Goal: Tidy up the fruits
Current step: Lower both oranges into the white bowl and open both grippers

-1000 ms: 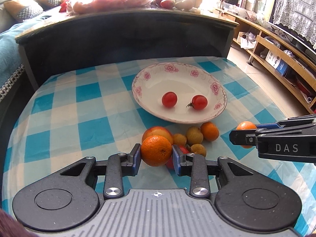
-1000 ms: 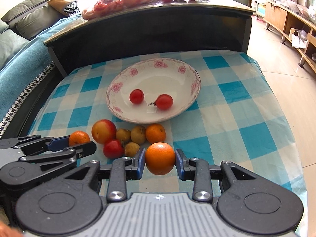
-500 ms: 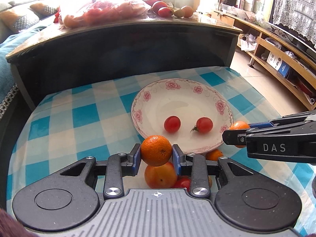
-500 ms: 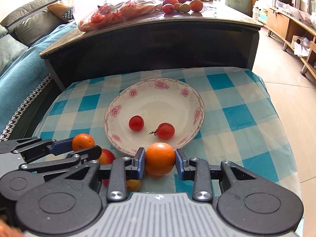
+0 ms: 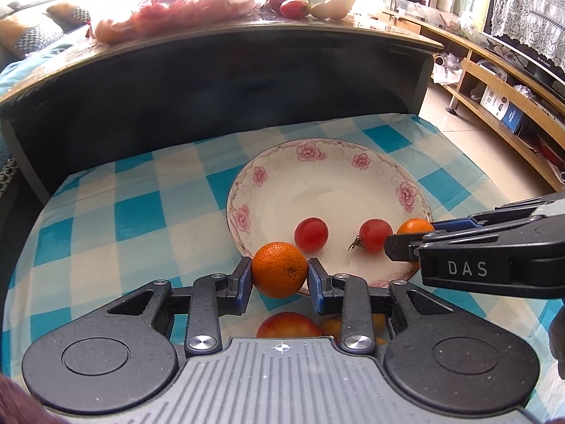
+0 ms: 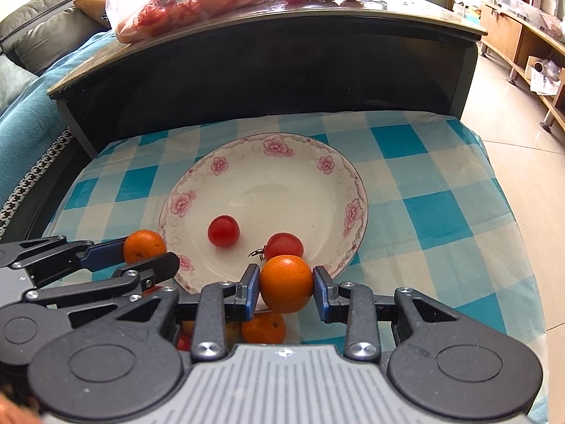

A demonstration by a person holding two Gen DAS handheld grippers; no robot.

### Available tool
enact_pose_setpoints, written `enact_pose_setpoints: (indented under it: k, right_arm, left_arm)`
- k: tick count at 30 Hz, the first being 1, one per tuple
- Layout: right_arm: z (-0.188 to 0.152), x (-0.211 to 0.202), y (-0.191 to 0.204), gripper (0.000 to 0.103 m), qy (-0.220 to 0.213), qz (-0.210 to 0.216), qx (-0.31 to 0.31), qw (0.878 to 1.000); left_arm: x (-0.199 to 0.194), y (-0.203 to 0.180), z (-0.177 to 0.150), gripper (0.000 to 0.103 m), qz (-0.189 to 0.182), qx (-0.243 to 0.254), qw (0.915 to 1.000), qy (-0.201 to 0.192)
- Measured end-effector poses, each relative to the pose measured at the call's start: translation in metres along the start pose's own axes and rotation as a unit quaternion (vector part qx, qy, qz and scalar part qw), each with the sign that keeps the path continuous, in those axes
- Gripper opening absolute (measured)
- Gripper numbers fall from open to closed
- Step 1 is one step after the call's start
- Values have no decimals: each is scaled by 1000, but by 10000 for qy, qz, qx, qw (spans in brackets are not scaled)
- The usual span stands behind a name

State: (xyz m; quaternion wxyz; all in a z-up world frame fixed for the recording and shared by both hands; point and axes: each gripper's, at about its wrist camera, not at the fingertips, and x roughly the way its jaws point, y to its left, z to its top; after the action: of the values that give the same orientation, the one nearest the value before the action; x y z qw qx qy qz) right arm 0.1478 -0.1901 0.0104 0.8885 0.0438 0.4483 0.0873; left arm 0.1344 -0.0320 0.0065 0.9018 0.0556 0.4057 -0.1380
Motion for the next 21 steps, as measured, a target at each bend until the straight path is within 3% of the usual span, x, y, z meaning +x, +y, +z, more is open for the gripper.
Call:
enact_pose_setpoints:
  k: [21]
  right_arm:
    - [14,19,-2,37,17,12,-31,10000]
  left_arm:
    - [17,-1,11,41,-27,68,10000,-8]
